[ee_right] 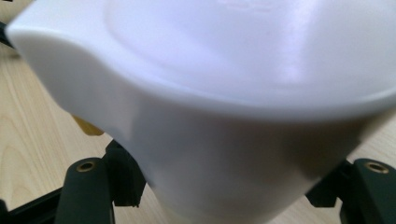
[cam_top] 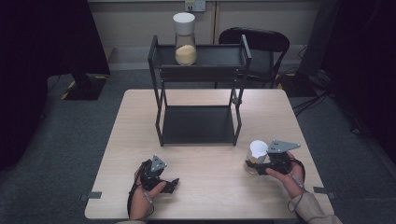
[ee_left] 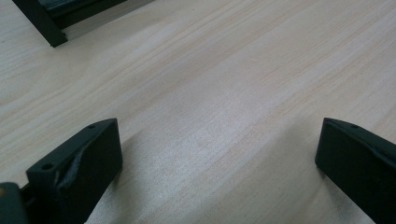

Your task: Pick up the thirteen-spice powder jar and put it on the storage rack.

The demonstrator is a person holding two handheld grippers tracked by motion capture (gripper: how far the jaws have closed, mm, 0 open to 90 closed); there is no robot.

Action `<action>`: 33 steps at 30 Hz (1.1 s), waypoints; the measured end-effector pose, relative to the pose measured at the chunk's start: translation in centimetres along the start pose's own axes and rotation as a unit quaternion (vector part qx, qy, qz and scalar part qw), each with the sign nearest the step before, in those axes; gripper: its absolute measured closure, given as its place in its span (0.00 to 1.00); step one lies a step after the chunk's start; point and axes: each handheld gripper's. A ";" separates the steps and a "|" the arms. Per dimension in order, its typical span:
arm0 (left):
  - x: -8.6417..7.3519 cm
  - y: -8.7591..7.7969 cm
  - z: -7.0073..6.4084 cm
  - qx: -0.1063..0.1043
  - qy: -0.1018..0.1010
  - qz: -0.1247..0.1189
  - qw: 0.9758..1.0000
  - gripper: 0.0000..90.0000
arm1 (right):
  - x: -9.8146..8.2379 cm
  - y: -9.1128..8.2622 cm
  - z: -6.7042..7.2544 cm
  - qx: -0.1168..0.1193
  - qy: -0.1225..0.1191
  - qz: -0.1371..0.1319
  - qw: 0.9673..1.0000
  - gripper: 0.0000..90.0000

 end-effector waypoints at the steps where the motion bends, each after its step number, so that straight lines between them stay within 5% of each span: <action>1: 0.0 0.0 0.0 0.000 -0.001 0.000 1.000 0.00 | 0.3 0.1 0.1 0.000 0.000 0.004 1.000 0.34; 13: 0.0 0.0 0.0 0.000 -0.001 0.000 1.000 0.00 | 3.1 0.5 0.5 0.024 0.002 0.005 1.000 0.34; 33: 0.0 0.0 0.0 0.000 -0.001 0.000 1.000 0.00 | 9.4 1.7 1.6 0.053 -0.027 0.018 0.998 0.34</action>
Point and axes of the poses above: each handheld gripper's, and its own axes: y roughly forward along the jaws, x roughly out of its top, z roughly to its left, and after that the axes turned 14 degrees about y, right-handed
